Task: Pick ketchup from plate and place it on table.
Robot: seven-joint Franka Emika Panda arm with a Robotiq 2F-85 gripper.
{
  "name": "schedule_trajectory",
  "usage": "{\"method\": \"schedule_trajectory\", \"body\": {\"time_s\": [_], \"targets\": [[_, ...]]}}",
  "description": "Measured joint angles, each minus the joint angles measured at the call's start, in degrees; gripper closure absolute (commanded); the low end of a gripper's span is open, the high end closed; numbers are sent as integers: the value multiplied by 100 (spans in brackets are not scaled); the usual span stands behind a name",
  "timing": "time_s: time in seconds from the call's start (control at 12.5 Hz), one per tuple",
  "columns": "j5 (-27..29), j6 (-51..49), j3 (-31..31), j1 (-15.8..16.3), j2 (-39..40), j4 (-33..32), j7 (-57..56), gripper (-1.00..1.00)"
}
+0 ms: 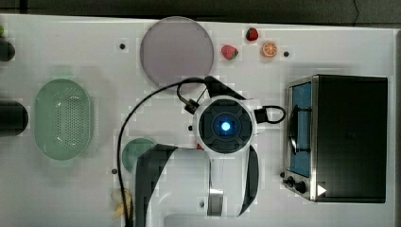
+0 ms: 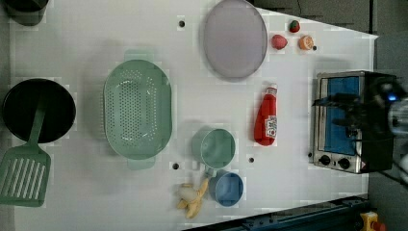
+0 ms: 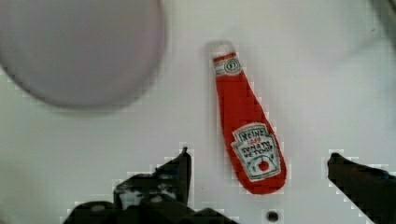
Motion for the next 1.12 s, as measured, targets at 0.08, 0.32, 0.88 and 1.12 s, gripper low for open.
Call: {"method": "schedule_trajectory", "body": {"time_s": [0.08,0.32,0.88,1.12], "targets": [[0,-246,6,8,-93,269,119,-100],[-19,-1181,34,-3,-51,1265,327,-100],[-54,-3084,22,41,-22,2630,439,-100],[-40,-3276,1,59,-27,2652,462,-100]]}}
